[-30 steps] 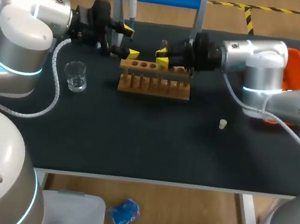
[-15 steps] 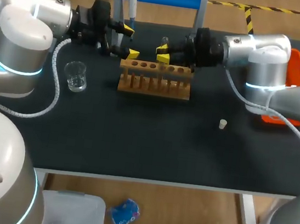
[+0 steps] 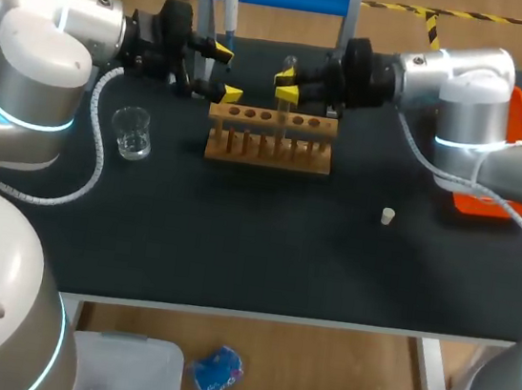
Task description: Invert the test tube, pick up the pipette, mount the tip to pipette, aspirate from beaker and dispense into the tube, eject the tip, return the pipette, and cap with the stopper.
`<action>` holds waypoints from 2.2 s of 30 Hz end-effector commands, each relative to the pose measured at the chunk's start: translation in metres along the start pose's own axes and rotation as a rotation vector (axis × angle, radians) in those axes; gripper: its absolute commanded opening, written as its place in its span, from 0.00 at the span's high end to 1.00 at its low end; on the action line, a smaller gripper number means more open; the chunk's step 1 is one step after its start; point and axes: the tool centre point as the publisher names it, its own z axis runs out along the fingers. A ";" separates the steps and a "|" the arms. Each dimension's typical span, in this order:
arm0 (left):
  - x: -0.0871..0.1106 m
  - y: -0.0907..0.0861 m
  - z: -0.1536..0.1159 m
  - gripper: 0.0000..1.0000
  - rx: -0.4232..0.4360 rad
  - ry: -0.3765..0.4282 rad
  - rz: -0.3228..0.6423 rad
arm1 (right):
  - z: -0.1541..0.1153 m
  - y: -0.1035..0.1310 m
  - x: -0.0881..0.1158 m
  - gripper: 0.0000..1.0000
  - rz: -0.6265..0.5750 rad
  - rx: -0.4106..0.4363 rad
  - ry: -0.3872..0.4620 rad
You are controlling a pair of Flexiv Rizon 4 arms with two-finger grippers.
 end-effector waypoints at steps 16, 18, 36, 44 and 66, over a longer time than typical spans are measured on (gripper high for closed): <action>0.000 0.000 0.000 0.00 -0.002 0.000 -0.001 | -0.010 0.034 0.008 1.00 0.000 -0.020 -0.013; 0.000 0.000 0.000 0.00 -0.002 0.000 -0.001 | -0.011 0.039 0.008 1.00 0.007 -0.022 -0.015; 0.018 -0.025 -0.012 0.00 0.065 -0.122 0.370 | -0.025 0.058 0.011 1.00 0.447 -0.092 0.046; 0.018 -0.025 -0.012 0.00 0.065 -0.122 0.370 | -0.025 0.058 0.011 1.00 0.447 -0.092 0.046; 0.027 -0.029 -0.012 0.00 0.174 -0.321 1.095 | -0.029 0.075 0.017 1.00 1.095 -0.214 0.091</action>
